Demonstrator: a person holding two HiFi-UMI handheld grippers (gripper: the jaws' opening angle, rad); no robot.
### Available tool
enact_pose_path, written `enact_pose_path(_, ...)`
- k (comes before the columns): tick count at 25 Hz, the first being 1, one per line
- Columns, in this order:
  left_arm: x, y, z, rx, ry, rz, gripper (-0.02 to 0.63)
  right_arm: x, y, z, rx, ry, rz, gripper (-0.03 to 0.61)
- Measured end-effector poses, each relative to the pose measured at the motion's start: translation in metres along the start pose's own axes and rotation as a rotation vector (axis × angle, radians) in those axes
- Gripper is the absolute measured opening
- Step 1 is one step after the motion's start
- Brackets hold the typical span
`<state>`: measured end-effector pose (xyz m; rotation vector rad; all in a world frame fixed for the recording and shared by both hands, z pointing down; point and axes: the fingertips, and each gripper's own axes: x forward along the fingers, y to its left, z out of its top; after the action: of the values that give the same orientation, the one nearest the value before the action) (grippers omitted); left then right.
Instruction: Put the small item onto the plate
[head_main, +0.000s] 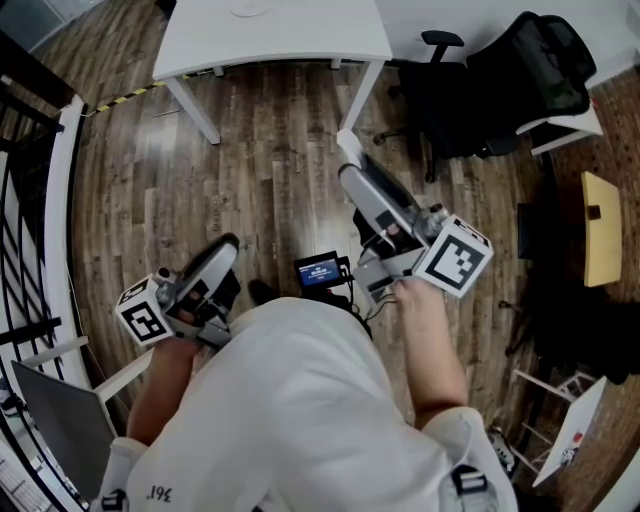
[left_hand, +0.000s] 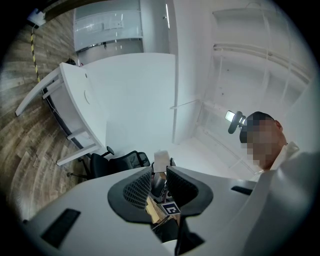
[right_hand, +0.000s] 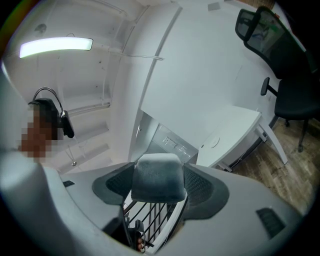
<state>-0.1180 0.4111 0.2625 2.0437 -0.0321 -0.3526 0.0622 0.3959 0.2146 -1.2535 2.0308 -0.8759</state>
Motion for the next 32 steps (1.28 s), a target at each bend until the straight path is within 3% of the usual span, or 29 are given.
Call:
enact_pose_path(21,0.054,0.024,-0.009,0.008,-0.089,0.074,0.094,-0.009,-0.057,0.040,0.047,0.089,0.030,0.310)
enact_pose_path(32,0.061,0.051,-0.004,-0.005,-0.132,0.087,0.094,0.009,-0.088,0.027,0.073,0.150,0.033,0.310)
